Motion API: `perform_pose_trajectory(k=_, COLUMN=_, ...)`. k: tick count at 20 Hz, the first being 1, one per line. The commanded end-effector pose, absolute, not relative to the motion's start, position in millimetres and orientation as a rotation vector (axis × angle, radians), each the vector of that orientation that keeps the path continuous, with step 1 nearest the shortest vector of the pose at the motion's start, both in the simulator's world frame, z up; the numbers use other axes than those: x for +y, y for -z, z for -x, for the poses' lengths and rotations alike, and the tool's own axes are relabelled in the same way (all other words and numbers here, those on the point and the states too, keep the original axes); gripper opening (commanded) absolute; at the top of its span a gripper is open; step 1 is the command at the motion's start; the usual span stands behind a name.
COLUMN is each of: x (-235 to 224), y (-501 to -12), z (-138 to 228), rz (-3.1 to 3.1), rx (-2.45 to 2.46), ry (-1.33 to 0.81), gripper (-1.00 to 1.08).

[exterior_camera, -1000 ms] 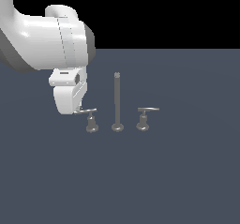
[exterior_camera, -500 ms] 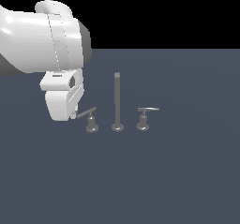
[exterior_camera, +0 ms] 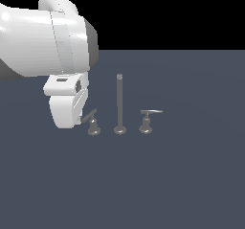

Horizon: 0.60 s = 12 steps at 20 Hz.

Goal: Turn on the faucet by rotating a designated handle.

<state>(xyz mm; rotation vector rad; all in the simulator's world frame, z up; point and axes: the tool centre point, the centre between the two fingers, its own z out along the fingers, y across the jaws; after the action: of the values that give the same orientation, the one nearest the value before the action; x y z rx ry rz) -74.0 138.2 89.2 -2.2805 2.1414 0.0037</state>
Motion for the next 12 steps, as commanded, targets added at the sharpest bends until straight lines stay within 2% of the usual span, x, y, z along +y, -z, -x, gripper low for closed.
perform_pose_trajectory(k=1, x=116, y=-89, z=80, rz=2.262, rx=2.178, ry=0.0, gripper=-1.0)
perform_pose_trajectory(k=3, x=112, y=-89, z=82, rz=2.262, rx=2.179, ry=0.0, gripper=-1.0)
perform_pose_trajectory(k=4, x=130, y=-89, z=80, rz=2.283, rx=2.142, ry=-0.005, gripper=-1.0)
perform_pose_trajectory(k=12, x=78, y=-89, z=72, rz=2.264, rx=2.176, ry=-0.001, gripper=-1.0)
